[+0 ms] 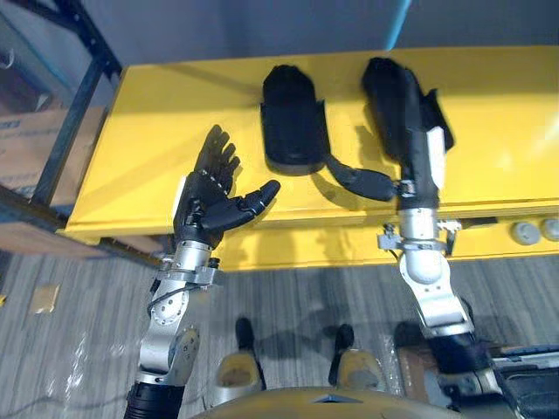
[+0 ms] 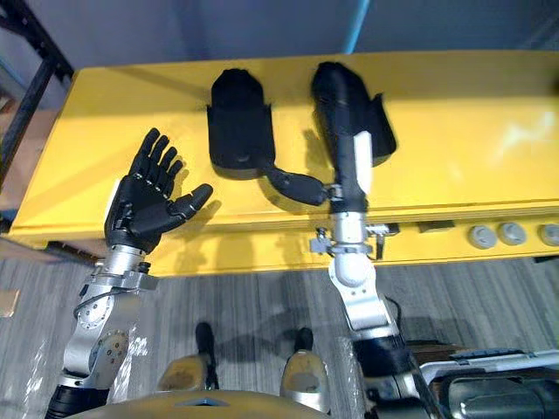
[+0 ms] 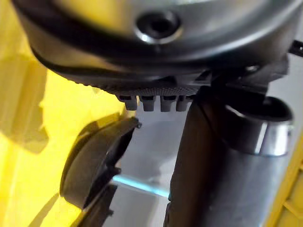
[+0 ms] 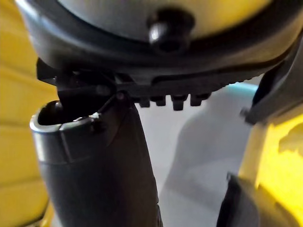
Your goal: Walk over and take three plastic housings, then place them on the shelf
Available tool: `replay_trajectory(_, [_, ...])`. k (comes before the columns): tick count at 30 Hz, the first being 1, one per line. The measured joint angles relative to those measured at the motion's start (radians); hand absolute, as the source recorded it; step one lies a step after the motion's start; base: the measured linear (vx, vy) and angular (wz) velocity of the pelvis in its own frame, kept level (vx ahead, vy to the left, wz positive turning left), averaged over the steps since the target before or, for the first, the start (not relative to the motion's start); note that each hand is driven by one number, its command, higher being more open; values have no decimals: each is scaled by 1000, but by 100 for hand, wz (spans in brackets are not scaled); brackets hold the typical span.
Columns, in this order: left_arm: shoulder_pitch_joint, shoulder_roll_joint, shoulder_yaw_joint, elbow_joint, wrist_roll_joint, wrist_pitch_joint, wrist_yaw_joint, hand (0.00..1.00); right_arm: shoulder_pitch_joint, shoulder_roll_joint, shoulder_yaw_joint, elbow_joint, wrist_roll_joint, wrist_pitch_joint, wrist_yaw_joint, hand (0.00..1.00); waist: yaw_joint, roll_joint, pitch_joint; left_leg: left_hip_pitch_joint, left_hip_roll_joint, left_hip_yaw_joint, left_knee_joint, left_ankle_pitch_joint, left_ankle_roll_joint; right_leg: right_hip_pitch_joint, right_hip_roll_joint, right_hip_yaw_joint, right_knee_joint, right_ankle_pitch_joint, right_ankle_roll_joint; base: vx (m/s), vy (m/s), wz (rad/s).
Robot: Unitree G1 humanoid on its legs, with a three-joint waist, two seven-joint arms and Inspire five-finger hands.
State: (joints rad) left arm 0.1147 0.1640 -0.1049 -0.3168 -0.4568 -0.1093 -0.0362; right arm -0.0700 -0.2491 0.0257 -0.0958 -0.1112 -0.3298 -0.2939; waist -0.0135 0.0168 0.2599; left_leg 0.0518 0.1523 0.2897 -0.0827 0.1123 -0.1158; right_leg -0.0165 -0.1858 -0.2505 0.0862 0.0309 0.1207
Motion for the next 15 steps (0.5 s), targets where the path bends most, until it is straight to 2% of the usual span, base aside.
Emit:
replay_trajectory(3, [2, 0, -34, 7, 1, 18, -17, 100, 113, 39, -85, 0, 108, 44, -1, 100, -26, -9, -26, 47, 0, 71, 0, -25, -5, 12, 9, 66, -28, 16, 4, 77, 24, -67])
replay_trajectory(6, [5, -3, -47, 30, 0, 27, -30, 100, 221, 70, -161, 0, 160, 72, 5, 100, -73, -4, -54, 87, 4, 146, 0, -50, -15, 17, 25, 134, -61, 36, 8, 54, 19, -72])
replay_trajectory(10, [10, 1, -45, 55, -1, 27, -30, 100, 364, 104, -258, -48, 225, 109, 31, 100, -117, 6, -73, 133, 18, 251, 3, -83, -34, 13, 57, 235, -102, 63, 6, 31, 5, -82])
replay_trajectory(12, [9, 2, -46, 60, 18, 22, 2, 100, 422, 109, -303, -77, 260, 110, 46, 100, -156, 8, -91, 133, 25, 322, 19, -102, -45, -25, 75, 304, -121, 82, 8, 11, -29, -90])
replay_trajectory(15, [-12, 1, -48, 96, 39, 22, 83, 100, 428, 109, -349, -77, 285, 108, 58, 100, -193, 8, -95, 134, 42, 399, 74, -142, -57, -56, 101, 391, -139, 108, 6, -9, -42, -92])
